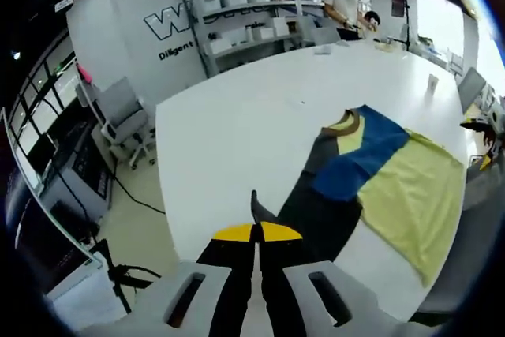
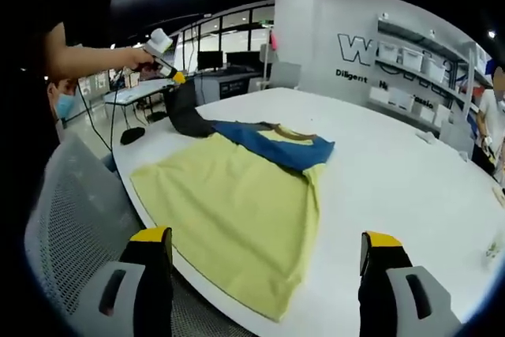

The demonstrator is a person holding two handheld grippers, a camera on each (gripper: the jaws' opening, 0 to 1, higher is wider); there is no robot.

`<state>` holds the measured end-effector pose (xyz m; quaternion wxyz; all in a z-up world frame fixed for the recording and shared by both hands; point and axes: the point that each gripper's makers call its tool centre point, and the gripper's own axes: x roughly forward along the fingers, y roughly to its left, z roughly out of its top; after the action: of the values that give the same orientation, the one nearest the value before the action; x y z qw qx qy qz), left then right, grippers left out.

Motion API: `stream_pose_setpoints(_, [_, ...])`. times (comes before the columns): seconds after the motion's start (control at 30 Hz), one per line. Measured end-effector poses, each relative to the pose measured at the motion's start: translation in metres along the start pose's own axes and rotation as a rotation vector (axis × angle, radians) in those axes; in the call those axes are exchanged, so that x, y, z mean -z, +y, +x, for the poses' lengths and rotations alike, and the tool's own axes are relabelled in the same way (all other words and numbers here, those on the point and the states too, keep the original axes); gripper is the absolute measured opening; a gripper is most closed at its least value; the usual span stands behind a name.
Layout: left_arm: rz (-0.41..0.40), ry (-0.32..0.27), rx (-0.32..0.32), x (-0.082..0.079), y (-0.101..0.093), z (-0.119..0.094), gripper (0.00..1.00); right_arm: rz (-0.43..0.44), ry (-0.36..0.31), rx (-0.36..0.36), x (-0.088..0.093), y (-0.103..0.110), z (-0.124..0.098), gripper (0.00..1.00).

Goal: Fold the garment on the visible template until the final outline fits inside the template.

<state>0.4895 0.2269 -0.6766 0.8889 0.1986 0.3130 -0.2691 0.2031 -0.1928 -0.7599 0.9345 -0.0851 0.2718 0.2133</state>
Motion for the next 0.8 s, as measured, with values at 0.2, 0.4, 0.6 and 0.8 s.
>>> stream_pose_setpoints(0.2, [0.023, -0.039, -0.004, -0.026, 0.001, 0.000, 0.04, -0.007, 0.001, 0.013, 0.003, 0.000, -0.001, 0.99])
stream_pose_setpoints(0.4, [0.058, -0.076, -0.013, -0.058, 0.009, 0.005, 0.04, -0.017, -0.002, 0.014, 0.002, 0.001, 0.000, 0.98])
stream_pose_setpoints(0.6, [0.106, -0.092, -0.008, -0.086, 0.010, 0.011, 0.04, -0.013, -0.011, 0.017, 0.001, 0.000, 0.001, 0.98])
stream_pose_setpoints(0.8, [0.138, -0.111, -0.009, -0.109, 0.014, 0.014, 0.04, -0.011, -0.009, 0.026, 0.001, -0.001, 0.001, 0.97])
